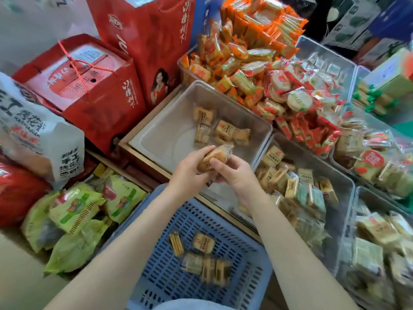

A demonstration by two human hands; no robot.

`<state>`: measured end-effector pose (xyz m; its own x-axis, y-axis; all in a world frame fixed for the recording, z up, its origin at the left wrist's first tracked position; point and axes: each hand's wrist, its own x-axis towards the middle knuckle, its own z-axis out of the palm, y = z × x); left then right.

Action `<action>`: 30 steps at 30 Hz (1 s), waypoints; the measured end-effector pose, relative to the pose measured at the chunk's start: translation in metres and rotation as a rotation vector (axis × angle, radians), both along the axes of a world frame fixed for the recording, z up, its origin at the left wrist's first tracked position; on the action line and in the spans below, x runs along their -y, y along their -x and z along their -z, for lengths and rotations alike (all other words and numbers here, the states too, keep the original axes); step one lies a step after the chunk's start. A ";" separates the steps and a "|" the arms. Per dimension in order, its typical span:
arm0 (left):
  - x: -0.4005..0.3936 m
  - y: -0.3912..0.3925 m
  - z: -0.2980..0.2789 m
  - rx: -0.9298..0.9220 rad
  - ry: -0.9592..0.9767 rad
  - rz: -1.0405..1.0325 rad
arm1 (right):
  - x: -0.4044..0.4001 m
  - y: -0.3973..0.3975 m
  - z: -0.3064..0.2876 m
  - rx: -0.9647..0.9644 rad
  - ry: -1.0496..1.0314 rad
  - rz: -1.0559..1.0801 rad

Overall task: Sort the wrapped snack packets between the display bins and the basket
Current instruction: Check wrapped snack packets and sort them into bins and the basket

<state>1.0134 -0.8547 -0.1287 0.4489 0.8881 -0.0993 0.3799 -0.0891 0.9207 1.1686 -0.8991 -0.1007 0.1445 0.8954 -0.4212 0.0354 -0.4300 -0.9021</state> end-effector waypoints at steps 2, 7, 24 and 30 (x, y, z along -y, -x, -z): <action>0.019 -0.005 -0.008 0.037 -0.009 -0.019 | 0.027 0.002 -0.014 -0.012 -0.027 0.034; 0.058 -0.011 -0.043 0.209 0.071 -0.017 | 0.088 -0.001 -0.050 -0.006 -0.068 0.072; 0.154 0.002 -0.049 0.323 0.772 0.061 | 0.216 0.003 -0.027 0.198 0.057 0.149; 0.163 0.009 -0.024 0.001 0.687 0.098 | 0.244 0.006 -0.017 0.003 0.054 0.398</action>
